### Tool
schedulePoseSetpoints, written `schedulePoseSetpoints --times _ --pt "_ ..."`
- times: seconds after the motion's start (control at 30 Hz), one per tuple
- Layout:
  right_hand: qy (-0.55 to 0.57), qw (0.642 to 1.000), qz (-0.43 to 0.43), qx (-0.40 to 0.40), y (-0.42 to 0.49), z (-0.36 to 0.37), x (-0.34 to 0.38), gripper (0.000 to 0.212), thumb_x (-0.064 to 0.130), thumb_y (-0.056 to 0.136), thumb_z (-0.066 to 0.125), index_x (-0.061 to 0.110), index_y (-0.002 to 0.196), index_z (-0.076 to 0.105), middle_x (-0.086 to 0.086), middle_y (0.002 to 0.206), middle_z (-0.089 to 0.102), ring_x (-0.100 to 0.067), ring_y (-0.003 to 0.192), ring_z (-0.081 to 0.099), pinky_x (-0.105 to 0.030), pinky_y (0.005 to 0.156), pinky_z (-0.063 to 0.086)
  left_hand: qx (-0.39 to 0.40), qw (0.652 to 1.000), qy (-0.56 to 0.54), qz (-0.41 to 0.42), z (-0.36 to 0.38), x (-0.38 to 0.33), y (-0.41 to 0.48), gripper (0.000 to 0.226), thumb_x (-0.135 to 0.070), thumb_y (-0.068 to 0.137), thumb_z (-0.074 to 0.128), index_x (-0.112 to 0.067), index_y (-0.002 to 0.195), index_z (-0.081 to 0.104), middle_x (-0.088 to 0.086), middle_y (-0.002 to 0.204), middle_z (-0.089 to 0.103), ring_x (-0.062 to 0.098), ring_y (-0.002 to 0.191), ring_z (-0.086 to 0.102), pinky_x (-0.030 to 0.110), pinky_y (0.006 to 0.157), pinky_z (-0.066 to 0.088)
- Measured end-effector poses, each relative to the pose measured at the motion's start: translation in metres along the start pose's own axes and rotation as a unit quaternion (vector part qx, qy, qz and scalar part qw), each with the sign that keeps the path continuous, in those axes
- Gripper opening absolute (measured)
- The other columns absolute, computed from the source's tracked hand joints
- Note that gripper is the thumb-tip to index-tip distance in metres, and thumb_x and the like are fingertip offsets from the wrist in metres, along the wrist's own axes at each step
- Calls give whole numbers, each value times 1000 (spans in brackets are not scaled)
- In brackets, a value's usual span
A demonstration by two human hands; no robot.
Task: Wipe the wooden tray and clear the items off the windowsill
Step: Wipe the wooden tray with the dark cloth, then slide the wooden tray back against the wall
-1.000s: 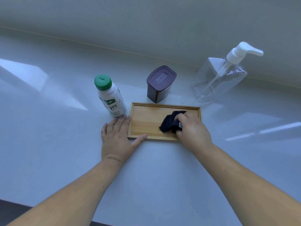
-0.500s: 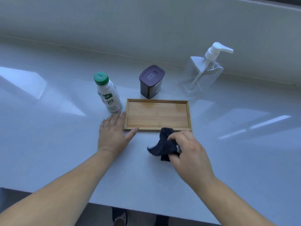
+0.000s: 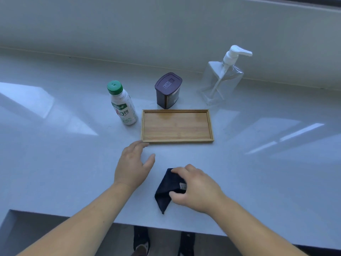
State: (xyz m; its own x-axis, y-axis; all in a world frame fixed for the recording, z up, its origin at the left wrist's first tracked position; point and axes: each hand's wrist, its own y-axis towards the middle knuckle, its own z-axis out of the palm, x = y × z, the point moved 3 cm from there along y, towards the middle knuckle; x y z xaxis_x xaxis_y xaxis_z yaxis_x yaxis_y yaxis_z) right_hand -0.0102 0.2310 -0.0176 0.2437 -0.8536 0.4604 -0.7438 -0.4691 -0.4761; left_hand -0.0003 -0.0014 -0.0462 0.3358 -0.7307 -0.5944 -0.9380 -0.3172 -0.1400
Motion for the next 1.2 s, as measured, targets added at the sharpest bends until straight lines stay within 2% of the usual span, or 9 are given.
schedulePoseSetpoints --times 0.07,0.17,0.27,0.33,0.47,0.6,0.77,0.87,1.2 --pt "111 990 67 -54 13 -38 -15 59 78 75 54 56 130 50 27 115 54 2 107 55 -30 81 48 -10 995 -75 -60 -9 -4 17 46 -43 94 64 -26 137 60 -6 142 56 19 133 49 32 102 40" --pt "312 915 163 -199 49 -93 -41 59 68 92 49 43 146 47 9 146 53 -14 132 51 -36 100 41 17 968 -191 -164 -15 -11 45 50 -44 92 60 -34 140 52 -9 123 51 3 103 54 27 76 43" --pt "437 847 235 -192 85 -107 -53 69 65 98 39 35 160 30 4 164 36 -22 149 35 -40 108 30 30 935 -267 -233 -13 -15 65 50 -43 88 58 -38 137 49 -9 107 57 3 87 53 32 72 41" --pt "458 832 255 -181 98 -106 -52 74 69 96 37 32 160 31 4 165 36 -22 150 33 -43 113 28 42 925 -280 -255 -11 -16 73 50 -43 88 59 -38 136 48 -15 98 54 5 85 54 32 72 41" --pt "486 809 269 -191 108 -107 -48 73 77 86 40 34 143 50 -2 151 52 -26 139 47 -51 119 34 75 915 -299 -261 -10 -15 81 50 -49 75 61 -40 123 49 -3 125 53 24 108 54 37 87 41" --pt "569 751 295 -158 107 -103 -56 74 82 77 49 16 106 64 -3 107 69 -25 97 69 -42 94 52 86 910 -308 -263 -16 -8 81 54 -48 69 62 -35 121 55 -2 123 59 23 109 56 40 88 44" --pt "531 776 304 -154 96 -102 -61 109 92 66 45 20 147 57 -3 136 61 -28 123 56 -53 119 35 113 909 -326 -233 -22 -11 74 55 -44 66 61 -35 120 57 -2 124 59 16 107 57 37 81 43" --pt "517 771 325 -181 77 -111 -69 115 96 60 43 17 142 61 -10 147 62 -35 135 57 -54 119 38 131 915 -321 -208 -24 -30 70 51 -41 67 60 -37 118 58 0 121 60 20 103 59 36 75 43" --pt "497 766 323 -248 9 -168 -155 113 96 60 34 15 130 70 -8 136 69 -30 127 62 -50 118 41 218 923 -286 -135 17 -139 62 38 -43 68 58 -39 107 58 -2 114 65 18 97 61 35 71 45"
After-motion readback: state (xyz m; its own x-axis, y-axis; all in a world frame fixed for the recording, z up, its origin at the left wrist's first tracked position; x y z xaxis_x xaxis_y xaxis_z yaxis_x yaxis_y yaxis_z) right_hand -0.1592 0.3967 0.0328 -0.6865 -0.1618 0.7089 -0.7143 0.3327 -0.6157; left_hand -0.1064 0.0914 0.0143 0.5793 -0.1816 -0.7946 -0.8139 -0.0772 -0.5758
